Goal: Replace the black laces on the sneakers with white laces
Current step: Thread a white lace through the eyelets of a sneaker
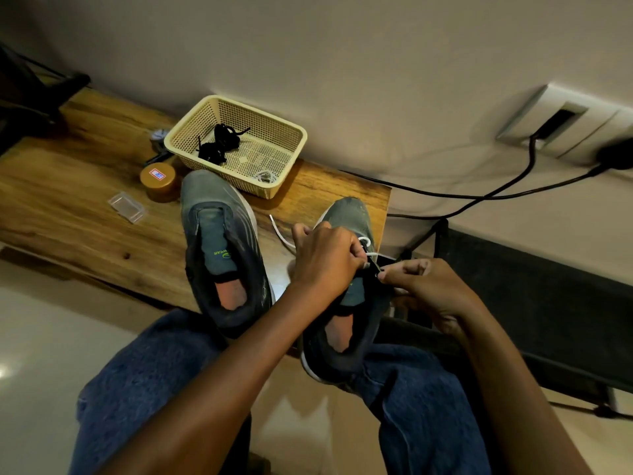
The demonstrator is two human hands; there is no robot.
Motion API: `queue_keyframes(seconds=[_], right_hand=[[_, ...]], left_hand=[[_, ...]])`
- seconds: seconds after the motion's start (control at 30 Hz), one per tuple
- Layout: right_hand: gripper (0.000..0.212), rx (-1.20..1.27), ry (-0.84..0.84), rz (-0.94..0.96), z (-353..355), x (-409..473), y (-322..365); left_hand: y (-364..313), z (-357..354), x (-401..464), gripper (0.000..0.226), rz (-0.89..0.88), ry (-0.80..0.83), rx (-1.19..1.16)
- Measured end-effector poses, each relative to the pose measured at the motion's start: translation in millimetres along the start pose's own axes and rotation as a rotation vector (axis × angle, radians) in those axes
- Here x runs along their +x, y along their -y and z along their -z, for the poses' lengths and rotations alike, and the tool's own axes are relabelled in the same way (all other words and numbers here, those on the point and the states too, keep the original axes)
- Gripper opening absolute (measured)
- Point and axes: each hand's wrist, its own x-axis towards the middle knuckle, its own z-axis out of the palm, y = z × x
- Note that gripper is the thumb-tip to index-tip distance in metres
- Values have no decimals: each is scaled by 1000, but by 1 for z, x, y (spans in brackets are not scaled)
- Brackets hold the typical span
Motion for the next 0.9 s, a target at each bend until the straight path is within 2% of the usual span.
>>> queue_keyframes(seconds=[0.2,0.43,0.5,0.9], right_hand=[[15,-35,-15,53,-6,6,-4],[8,-164,-21,161,-7,10,-6],[11,-203,-21,181,-6,11,-7],[13,-275,-27,229,-7,12,-7]], left_hand=[[-7,16,-2,9,-131,27,-10],[-10,21,-3,10,-193,123,-162],[-8,22,-1,12,-192,146,-196],[-4,22,7,15,-181,239,-213]])
